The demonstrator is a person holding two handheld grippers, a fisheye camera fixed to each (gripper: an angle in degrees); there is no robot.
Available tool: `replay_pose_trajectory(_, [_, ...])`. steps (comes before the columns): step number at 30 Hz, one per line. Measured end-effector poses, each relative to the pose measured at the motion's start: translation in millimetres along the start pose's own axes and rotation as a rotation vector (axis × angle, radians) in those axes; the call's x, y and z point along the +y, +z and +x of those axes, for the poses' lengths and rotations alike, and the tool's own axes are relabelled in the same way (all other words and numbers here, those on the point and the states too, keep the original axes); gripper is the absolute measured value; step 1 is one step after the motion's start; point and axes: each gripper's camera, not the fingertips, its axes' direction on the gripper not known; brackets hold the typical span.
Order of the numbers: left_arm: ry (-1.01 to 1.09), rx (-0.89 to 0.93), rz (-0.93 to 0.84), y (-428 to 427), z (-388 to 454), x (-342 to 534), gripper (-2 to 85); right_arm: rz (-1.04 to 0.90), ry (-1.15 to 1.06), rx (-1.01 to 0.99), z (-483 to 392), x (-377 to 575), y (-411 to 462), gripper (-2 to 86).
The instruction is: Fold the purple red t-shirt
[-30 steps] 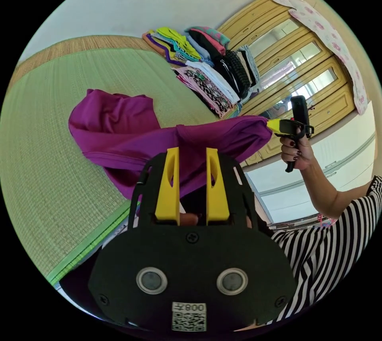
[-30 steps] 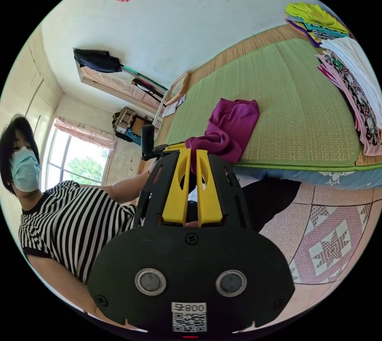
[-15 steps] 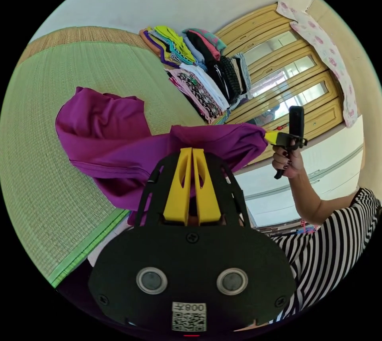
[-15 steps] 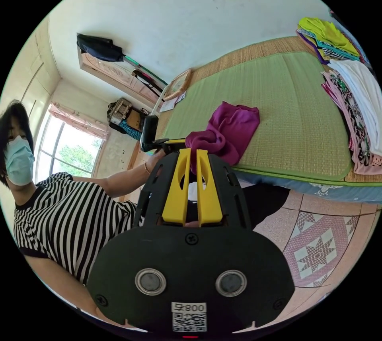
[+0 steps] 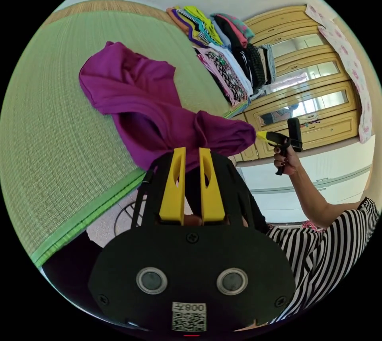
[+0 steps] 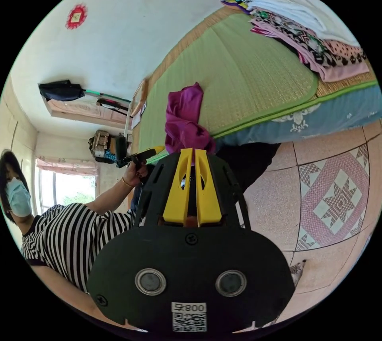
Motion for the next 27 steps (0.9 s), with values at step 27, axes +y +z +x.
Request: replay_pose_trajectory(27, [-0.199, -0.047, 0.034, -83.4, -23.8, -36.4, 6.7, -0.288, -0.206, 0.398, -77.7, -108.2, 177.7, 7.7])
